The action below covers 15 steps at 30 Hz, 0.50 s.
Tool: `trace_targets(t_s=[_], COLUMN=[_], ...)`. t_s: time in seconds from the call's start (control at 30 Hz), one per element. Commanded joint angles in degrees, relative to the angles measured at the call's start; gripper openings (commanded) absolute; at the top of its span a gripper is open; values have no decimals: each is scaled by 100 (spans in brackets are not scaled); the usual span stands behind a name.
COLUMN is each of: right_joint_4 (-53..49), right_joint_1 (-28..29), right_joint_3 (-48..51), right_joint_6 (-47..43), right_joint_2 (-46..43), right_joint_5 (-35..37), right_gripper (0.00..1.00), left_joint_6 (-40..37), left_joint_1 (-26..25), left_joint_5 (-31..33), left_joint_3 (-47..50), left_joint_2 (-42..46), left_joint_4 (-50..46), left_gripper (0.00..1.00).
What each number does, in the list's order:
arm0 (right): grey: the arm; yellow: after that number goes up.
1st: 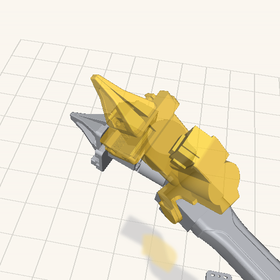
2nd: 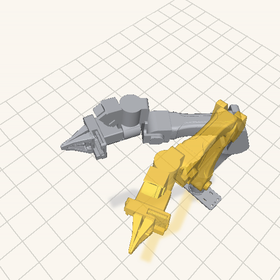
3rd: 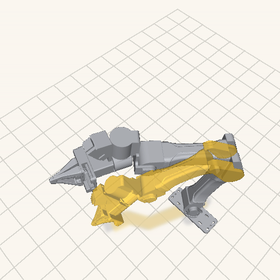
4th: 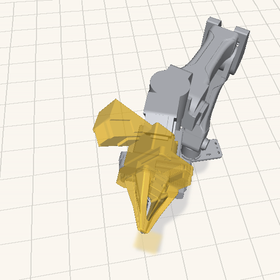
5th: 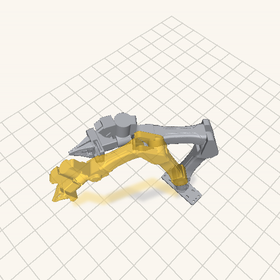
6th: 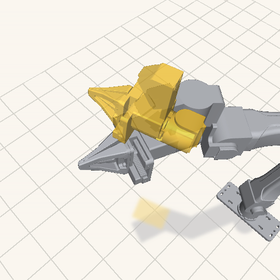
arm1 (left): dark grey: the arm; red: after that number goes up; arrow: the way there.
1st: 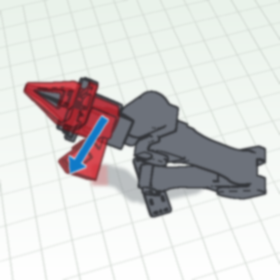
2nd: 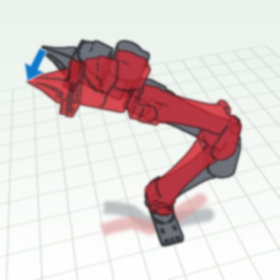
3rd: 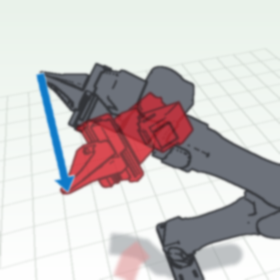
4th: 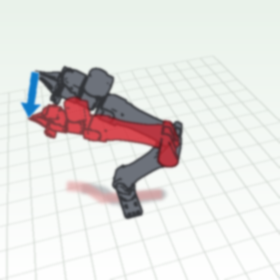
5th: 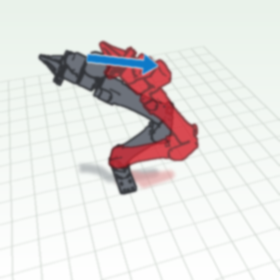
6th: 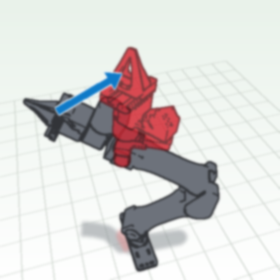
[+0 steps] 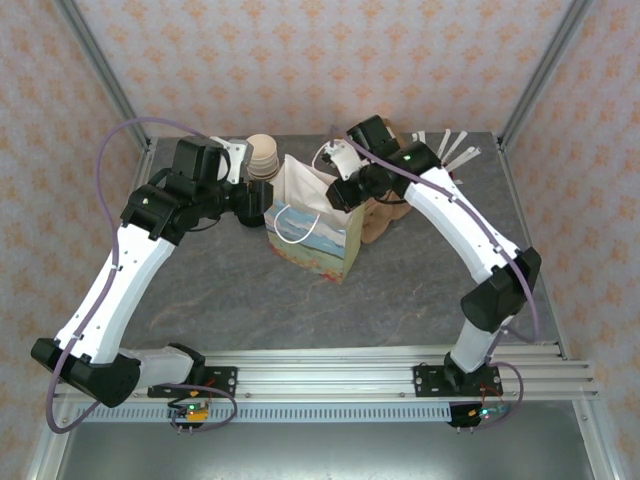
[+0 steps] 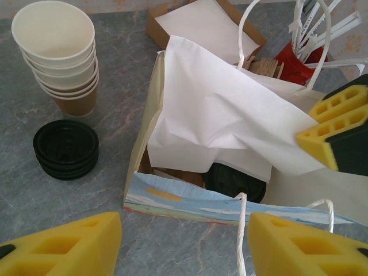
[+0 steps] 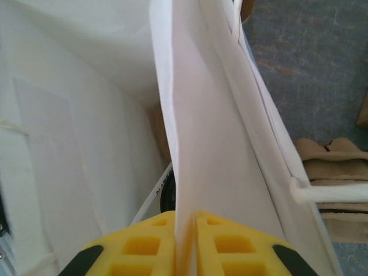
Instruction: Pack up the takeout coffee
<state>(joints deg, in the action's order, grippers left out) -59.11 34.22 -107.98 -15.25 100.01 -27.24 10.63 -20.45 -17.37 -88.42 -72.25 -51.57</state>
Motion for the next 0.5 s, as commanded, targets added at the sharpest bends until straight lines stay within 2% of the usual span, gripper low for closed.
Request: trace_targets(t_s=[0.0,0.1,0.23,0.47], right_joint_4=[-165,-87,-33,-92], right_joint_1=[28,24,32,223], right_joint_3=[-274,-271,-302,-318], right_joint_6=[22,63,139,158], right_joint_2=[4,-41,-3,324], right_joint_5=[59,84,22,-48], right_gripper=[19,19,10,5], left_joint_6=[-33,-26,-35,-35], left_joint_1=[58,58,58,58], left_joint_5=[82,113,123,139], left_joint_3=[-26,-17,-17,9], left_joint_2=[32,40,43,52], left_joint_4=[126,141,131,153], left_gripper=[61,61,61,61])
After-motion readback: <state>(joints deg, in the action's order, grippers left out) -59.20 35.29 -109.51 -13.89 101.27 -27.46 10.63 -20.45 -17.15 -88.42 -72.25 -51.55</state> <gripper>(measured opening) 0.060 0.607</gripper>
